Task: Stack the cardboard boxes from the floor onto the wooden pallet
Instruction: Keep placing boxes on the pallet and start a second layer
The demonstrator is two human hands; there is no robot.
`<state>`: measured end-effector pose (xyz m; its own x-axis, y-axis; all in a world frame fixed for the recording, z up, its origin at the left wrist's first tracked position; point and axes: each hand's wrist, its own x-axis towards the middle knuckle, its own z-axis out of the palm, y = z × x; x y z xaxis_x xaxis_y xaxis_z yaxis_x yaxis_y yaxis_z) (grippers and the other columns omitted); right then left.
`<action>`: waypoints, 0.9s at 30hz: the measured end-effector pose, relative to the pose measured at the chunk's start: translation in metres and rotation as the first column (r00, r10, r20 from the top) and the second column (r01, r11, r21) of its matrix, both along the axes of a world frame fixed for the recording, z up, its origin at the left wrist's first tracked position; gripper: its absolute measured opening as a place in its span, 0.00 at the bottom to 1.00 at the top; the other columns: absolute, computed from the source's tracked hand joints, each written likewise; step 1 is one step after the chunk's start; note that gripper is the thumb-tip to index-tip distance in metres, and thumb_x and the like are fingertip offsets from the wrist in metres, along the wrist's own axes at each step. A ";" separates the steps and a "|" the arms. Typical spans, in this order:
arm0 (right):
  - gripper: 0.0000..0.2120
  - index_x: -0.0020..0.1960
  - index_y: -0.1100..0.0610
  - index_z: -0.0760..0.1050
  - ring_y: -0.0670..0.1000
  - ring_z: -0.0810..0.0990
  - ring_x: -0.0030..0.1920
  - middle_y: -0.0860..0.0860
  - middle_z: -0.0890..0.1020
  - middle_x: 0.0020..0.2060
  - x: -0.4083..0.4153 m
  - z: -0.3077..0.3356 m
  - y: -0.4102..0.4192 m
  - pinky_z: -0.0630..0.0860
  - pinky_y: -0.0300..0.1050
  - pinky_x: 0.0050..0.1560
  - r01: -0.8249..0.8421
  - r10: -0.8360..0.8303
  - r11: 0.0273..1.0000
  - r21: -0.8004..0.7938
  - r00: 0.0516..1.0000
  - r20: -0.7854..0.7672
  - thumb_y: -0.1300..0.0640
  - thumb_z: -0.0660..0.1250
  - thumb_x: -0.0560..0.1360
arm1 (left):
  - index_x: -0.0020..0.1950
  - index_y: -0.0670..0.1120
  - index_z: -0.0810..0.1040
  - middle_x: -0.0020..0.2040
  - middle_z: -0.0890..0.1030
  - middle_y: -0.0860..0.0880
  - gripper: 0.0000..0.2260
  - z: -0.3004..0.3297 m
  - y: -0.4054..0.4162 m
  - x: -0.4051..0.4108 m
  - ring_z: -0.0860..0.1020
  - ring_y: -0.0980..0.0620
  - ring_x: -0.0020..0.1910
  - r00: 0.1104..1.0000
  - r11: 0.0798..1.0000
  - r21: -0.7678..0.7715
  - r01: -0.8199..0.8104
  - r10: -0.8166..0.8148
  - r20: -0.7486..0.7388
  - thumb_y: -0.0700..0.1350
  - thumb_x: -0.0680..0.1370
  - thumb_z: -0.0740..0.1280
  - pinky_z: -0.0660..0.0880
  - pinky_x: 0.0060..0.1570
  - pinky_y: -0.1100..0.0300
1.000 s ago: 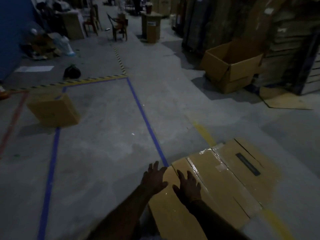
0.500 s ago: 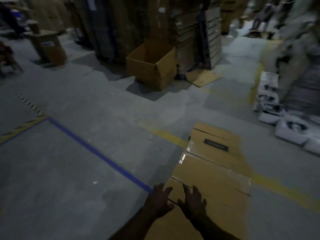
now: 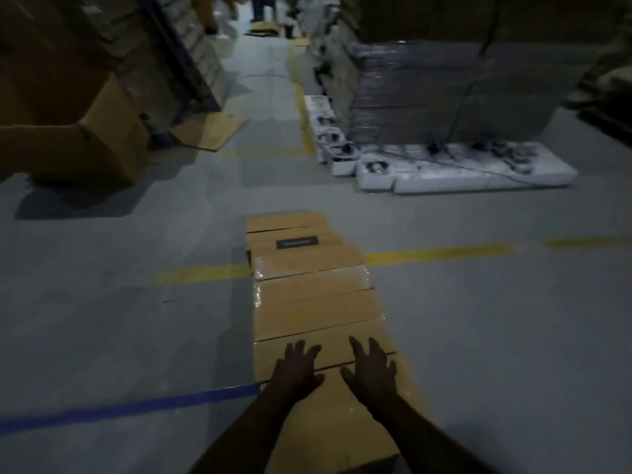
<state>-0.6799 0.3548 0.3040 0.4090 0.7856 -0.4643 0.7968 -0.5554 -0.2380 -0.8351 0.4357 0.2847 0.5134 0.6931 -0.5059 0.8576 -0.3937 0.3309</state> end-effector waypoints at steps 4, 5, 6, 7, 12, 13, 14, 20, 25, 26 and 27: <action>0.35 0.81 0.44 0.44 0.59 0.53 0.79 0.56 0.49 0.81 0.027 -0.012 -0.051 0.53 0.64 0.76 0.170 -0.171 0.985 -0.014 0.984 -0.041 0.40 0.57 0.82 | 0.81 0.55 0.53 0.81 0.52 0.44 0.33 -0.001 -0.024 0.027 0.52 0.40 0.79 0.992 0.993 -0.015 0.119 -0.119 -0.047 0.58 0.80 0.65 0.62 0.73 0.41; 0.35 0.81 0.44 0.44 0.59 0.53 0.79 0.56 0.49 0.81 0.031 -0.018 -0.065 0.53 0.64 0.76 0.219 -0.221 0.975 -0.030 0.973 -0.063 0.40 0.58 0.82 | 0.81 0.55 0.53 0.81 0.52 0.44 0.33 -0.001 -0.030 0.031 0.52 0.40 0.79 0.988 0.989 -0.021 0.143 -0.144 -0.061 0.58 0.80 0.64 0.61 0.73 0.41; 0.35 0.82 0.44 0.44 0.60 0.53 0.79 0.56 0.48 0.81 0.034 -0.024 -0.079 0.52 0.64 0.76 0.258 -0.262 0.965 -0.046 0.961 -0.088 0.40 0.58 0.82 | 0.81 0.54 0.53 0.81 0.52 0.44 0.33 -0.001 -0.035 0.036 0.52 0.40 0.79 0.981 0.985 -0.026 0.173 -0.175 -0.080 0.58 0.80 0.64 0.61 0.73 0.41; 0.35 0.82 0.44 0.43 0.60 0.52 0.79 0.56 0.47 0.81 0.035 -0.031 -0.093 0.52 0.65 0.76 0.290 -0.296 0.955 -0.067 0.949 -0.113 0.40 0.57 0.82 | 0.81 0.54 0.52 0.81 0.52 0.44 0.33 -0.002 -0.040 0.040 0.52 0.40 0.79 0.972 0.978 -0.028 0.207 -0.209 -0.104 0.58 0.81 0.64 0.61 0.73 0.41; 0.36 0.82 0.45 0.42 0.62 0.55 0.78 0.57 0.47 0.81 0.024 -0.051 -0.146 0.59 0.63 0.74 0.398 -0.419 0.905 -0.148 0.895 -0.154 0.39 0.57 0.82 | 0.81 0.53 0.53 0.80 0.54 0.43 0.34 -0.010 -0.052 0.052 0.55 0.40 0.78 0.926 0.938 -0.039 0.344 -0.346 -0.149 0.59 0.80 0.64 0.64 0.71 0.42; 0.36 0.82 0.45 0.43 0.62 0.56 0.78 0.57 0.48 0.81 0.022 -0.054 -0.152 0.60 0.63 0.74 0.424 -0.444 0.893 -0.151 0.884 -0.147 0.38 0.57 0.81 | 0.81 0.53 0.53 0.80 0.54 0.43 0.34 -0.013 -0.052 0.055 0.55 0.40 0.78 0.917 0.928 -0.043 0.369 -0.371 -0.143 0.59 0.80 0.64 0.64 0.71 0.42; 0.36 0.82 0.45 0.43 0.62 0.56 0.78 0.57 0.48 0.81 0.020 -0.056 -0.155 0.61 0.63 0.74 0.457 -0.477 0.877 -0.149 0.867 -0.146 0.38 0.57 0.81 | 0.81 0.53 0.53 0.80 0.54 0.43 0.34 -0.015 -0.050 0.059 0.56 0.39 0.77 0.909 0.919 -0.046 0.392 -0.395 -0.133 0.59 0.80 0.64 0.64 0.71 0.42; 0.35 0.82 0.46 0.45 0.61 0.54 0.79 0.57 0.49 0.80 0.003 -0.080 -0.146 0.59 0.63 0.75 0.617 -0.629 0.777 -0.125 0.764 -0.141 0.39 0.57 0.81 | 0.81 0.53 0.53 0.80 0.54 0.43 0.33 -0.045 -0.032 0.069 0.55 0.41 0.78 0.855 0.858 -0.074 0.508 -0.512 -0.077 0.58 0.80 0.63 0.64 0.70 0.43; 0.33 0.80 0.45 0.51 0.62 0.59 0.76 0.57 0.58 0.78 -0.042 -0.132 -0.125 0.62 0.65 0.72 0.787 -0.804 0.595 -0.162 0.581 -0.126 0.37 0.55 0.79 | 0.81 0.54 0.51 0.81 0.50 0.44 0.33 -0.096 -0.001 0.049 0.49 0.40 0.80 0.774 0.779 -0.092 0.620 -0.627 -0.088 0.59 0.81 0.61 0.63 0.72 0.43; 0.33 0.79 0.44 0.53 0.62 0.60 0.75 0.55 0.60 0.78 -0.056 -0.147 -0.120 0.63 0.64 0.71 0.806 -0.826 0.564 -0.178 0.552 -0.119 0.36 0.54 0.78 | 0.81 0.54 0.50 0.81 0.49 0.44 0.33 -0.107 0.007 0.044 0.48 0.40 0.80 0.757 0.764 -0.095 0.639 -0.646 -0.097 0.59 0.81 0.61 0.63 0.72 0.43; 0.33 0.79 0.44 0.52 0.62 0.59 0.75 0.54 0.60 0.78 -0.071 -0.162 -0.116 0.62 0.65 0.71 0.821 -0.842 0.540 -0.186 0.526 -0.119 0.36 0.54 0.78 | 0.81 0.54 0.50 0.81 0.49 0.44 0.33 -0.119 0.015 0.040 0.48 0.39 0.80 0.740 0.748 -0.100 0.657 -0.664 -0.104 0.59 0.81 0.60 0.62 0.73 0.43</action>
